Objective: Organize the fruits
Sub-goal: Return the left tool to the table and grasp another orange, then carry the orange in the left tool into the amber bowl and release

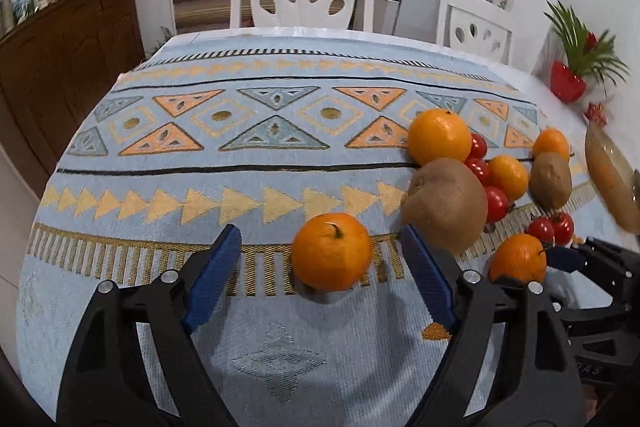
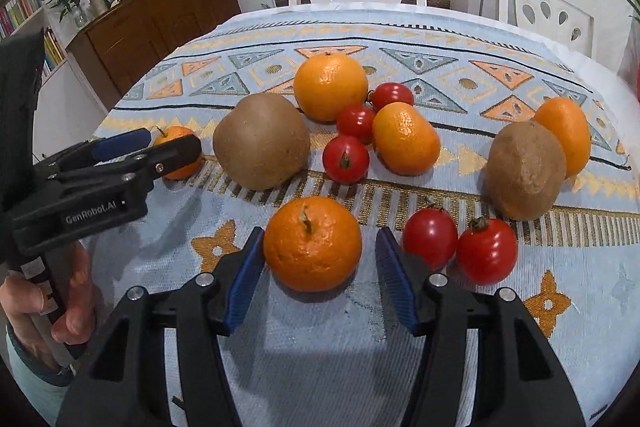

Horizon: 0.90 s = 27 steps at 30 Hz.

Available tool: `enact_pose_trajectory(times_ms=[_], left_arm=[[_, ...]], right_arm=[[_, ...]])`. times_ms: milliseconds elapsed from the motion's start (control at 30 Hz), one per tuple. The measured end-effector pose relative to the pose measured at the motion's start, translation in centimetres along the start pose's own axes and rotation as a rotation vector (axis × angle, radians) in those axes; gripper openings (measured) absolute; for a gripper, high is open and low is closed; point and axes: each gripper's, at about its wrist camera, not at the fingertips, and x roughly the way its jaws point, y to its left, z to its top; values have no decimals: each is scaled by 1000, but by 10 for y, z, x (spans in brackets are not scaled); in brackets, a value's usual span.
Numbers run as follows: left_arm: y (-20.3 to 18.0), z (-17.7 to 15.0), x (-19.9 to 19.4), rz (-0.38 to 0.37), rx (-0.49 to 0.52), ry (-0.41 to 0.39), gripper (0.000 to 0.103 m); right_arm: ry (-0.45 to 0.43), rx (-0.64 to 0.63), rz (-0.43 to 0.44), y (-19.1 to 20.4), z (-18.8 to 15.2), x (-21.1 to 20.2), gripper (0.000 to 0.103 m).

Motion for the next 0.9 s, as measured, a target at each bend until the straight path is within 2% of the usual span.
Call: enact_pose_trajectory(times_ms=[167,267,333,467,633,900], left_arm=[[-6,-1,8,25,28,39,69],[-5,0,16,47,25,74,53],[-5,0,14,46,26,65,41],[-8,-1,11,59,38,51,41],[-5,0,5,60,25,13,40],[-16,-1,-19,78,54,-94,40]], right_arm=[[6,-31,-22,7,-1,3,51],[14,-38,-41,8,-1,5,46],[11,-45,-42,9,-1,4,46],[2,-44,-42,9,-2,2,45],[-28,-21,0,3,-2,-5,45],[-117,32,80,-10,-4,-33,45]])
